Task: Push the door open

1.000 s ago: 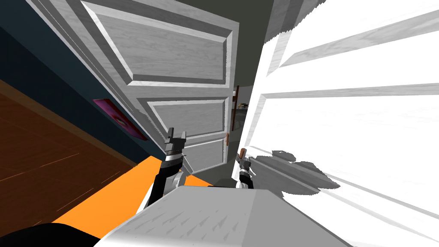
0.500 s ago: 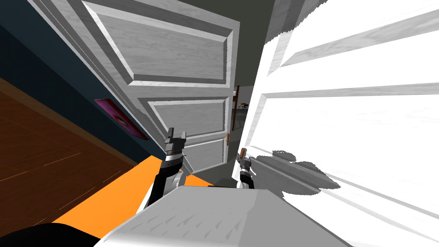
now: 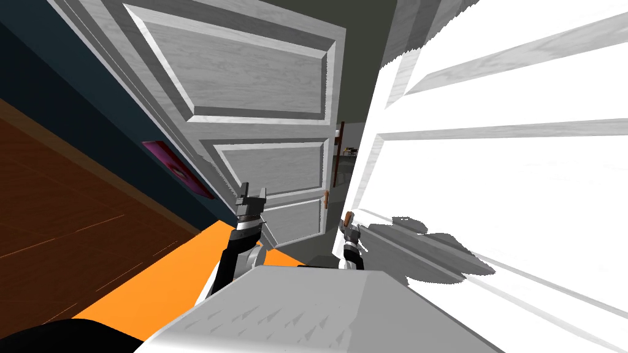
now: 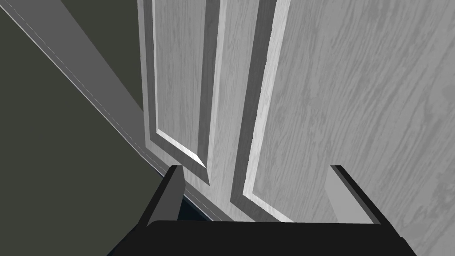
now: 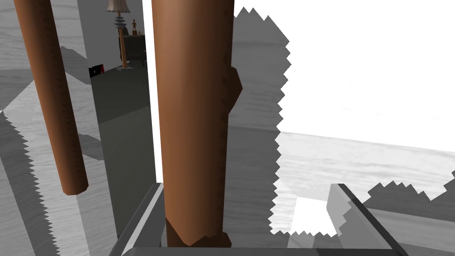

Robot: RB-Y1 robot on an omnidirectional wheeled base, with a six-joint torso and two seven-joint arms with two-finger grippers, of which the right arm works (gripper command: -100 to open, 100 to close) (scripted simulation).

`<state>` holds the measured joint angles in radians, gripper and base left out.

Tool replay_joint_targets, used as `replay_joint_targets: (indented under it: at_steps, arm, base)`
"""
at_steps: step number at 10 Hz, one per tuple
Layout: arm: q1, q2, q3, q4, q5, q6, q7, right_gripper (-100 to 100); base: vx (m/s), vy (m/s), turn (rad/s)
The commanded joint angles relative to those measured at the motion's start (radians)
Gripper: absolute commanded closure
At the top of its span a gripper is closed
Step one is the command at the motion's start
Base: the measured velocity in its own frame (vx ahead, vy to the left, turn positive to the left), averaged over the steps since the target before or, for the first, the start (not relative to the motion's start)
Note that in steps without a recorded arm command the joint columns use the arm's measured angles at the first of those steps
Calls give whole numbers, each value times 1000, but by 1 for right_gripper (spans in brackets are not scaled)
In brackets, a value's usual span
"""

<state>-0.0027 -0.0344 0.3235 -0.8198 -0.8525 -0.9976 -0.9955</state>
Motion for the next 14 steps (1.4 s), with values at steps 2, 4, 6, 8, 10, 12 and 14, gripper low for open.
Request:
replay_joint_targets:
  at_steps: [2,4,6,8,10,12,14]
  arm:
    - [19,-34,-37,-11,-13,-17,15,100]
    - [19,-34,-37,-11,-13,-17,15,100]
    - [19,-34,-37,-11,-13,-17,15,100]
    - [19,-34,-37,-35,-13,-15,15,100]
    - [19,-34,-37,-11,-13,-17,15,100]
    - [-24,-2,-39,51,-24,-50,3,100]
    - [-27,-5,-52,55,-35,-57,7,100]
  base:
    - [1,-10,38]
    - [2,-12,17]
    - [3,0,-10]
    - [-9,-5,6]
    - [4,-8,-11]
    - [48,-4,153]
    - [82,-36,156]
